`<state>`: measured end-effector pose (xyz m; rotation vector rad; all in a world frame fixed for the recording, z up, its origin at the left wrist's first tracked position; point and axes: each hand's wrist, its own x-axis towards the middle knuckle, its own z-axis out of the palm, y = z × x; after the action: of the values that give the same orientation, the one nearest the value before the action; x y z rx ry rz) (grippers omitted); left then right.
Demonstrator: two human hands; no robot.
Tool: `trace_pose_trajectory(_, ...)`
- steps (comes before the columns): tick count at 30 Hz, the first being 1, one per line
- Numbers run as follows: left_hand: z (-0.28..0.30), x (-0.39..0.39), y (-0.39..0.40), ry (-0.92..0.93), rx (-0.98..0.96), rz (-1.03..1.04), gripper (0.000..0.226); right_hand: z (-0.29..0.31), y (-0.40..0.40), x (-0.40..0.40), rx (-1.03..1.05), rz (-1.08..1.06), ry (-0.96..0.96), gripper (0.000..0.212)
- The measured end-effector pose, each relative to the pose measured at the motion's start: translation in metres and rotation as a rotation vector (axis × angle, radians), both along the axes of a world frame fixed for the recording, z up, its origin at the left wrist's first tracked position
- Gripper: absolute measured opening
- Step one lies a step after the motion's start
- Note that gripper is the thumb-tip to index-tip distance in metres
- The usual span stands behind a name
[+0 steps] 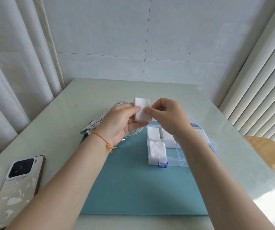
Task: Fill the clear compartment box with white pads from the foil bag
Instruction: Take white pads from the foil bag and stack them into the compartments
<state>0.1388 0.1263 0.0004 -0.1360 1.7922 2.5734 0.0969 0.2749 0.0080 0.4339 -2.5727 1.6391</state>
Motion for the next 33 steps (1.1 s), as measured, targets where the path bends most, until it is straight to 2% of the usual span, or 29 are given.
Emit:
trace_pose_trajectory(3,-0.003,0.0,0.0,-0.031,-0.085,0.029,0.023,-0.002,0.002,0.002,0.23,-0.029,0.297,0.025)
trace_pose_trajectory(5,-0.003,-0.001,0.0,-0.043,-0.141,0.042,0.023,-0.002,0.004,0.004,0.347,0.076,0.477,0.042)
trace_pose_trajectory(7,-0.002,0.0,0.0,-0.045,-0.204,0.045,0.022,-0.001,0.004,0.006,0.453,0.205,0.544,0.055)
trace_pose_trajectory(9,-0.001,0.001,0.002,-0.039,-0.244,0.036,0.017,-0.001,0.002,0.009,0.523,0.255,0.595,0.053)
trace_pose_trajectory(12,0.004,0.005,0.003,-0.043,-0.193,-0.024,0.01,0.0,0.001,0.01,0.461,0.275,0.547,0.038)
trace_pose_trajectory(16,0.009,0.009,0.001,-0.03,0.158,-0.277,0.027,0.004,0.002,0.01,0.275,0.268,0.41,0.04)
trace_pose_trajectory(18,0.009,0.009,0.002,-0.039,0.257,-0.31,0.027,0.005,0.002,0.012,0.207,0.257,0.395,0.038)
trace_pose_trajectory(26,0.007,0.01,0.008,-0.009,0.303,-0.312,0.033,0.008,0.005,0.013,0.28,0.277,0.377,0.042)
trace_pose_trajectory(33,0.001,0.007,0.009,-0.041,0.285,-0.329,0.024,0.007,0.009,0.01,0.283,0.316,0.334,0.044)
